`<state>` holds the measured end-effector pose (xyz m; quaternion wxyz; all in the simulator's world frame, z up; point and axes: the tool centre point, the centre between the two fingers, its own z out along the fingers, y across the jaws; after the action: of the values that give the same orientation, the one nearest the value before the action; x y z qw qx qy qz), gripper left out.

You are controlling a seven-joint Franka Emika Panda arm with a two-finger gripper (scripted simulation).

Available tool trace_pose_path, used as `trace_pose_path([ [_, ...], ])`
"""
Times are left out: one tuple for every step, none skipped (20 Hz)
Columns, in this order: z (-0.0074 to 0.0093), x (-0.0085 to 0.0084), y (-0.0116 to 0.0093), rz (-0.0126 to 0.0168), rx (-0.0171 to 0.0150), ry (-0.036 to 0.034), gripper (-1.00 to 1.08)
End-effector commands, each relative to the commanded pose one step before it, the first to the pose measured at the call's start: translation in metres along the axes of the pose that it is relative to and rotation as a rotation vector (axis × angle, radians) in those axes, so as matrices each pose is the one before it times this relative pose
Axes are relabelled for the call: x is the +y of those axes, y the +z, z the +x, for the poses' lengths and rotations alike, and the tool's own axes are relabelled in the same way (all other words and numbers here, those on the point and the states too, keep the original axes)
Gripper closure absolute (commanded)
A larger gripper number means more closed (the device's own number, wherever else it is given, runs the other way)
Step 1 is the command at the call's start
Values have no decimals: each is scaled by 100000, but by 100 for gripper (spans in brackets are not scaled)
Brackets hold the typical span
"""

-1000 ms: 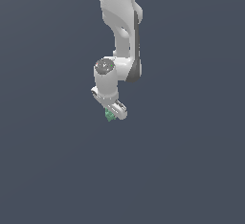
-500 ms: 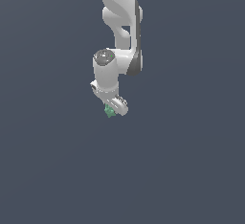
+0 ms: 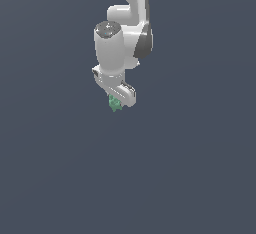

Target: Pick up the object and move it to a goal position.

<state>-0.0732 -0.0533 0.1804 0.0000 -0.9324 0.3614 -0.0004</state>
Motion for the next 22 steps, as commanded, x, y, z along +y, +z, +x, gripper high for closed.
trace_pose_path([
  [-330, 39, -2792, -56, 79, 46, 108],
  [-124, 3, -1107, 0, 0, 0, 108],
  [-120, 3, -1093, -38, 23, 21, 108],
  [-119, 1, -1085, 0, 0, 0, 108],
  [-117, 0, -1073, -38, 23, 20, 108],
  [-116, -1, -1068, 0, 0, 0, 108],
  [-115, -2, -1062, 0, 0, 0, 108],
  [-114, -3, -1056, 0, 0, 0, 108],
  [-112, -8, -1046, -41, 19, 19, 108],
  [-112, -6, -1047, 0, 0, 0, 108],
  [-110, -8, -1043, 0, 0, 0, 108],
  [-109, -10, -1040, 0, 0, 0, 108],
  [-108, -12, -1037, 0, 0, 0, 108],
  [-107, -14, -1034, 0, 0, 0, 108],
  [-105, -16, -1032, 0, 0, 0, 108],
  [-103, -18, -1030, 0, 0, 0, 108],
  [-102, -21, -1028, 0, 0, 0, 108],
  [-96, -35, -1012, 20, -48, -46, 108],
  [-97, -26, -1024, 0, 0, 0, 108],
  [-95, -29, -1022, 0, 0, 0, 108],
  [-90, -38, -1012, 31, -40, -46, 108],
  [-86, -34, -983, 0, 0, 0, 108],
])
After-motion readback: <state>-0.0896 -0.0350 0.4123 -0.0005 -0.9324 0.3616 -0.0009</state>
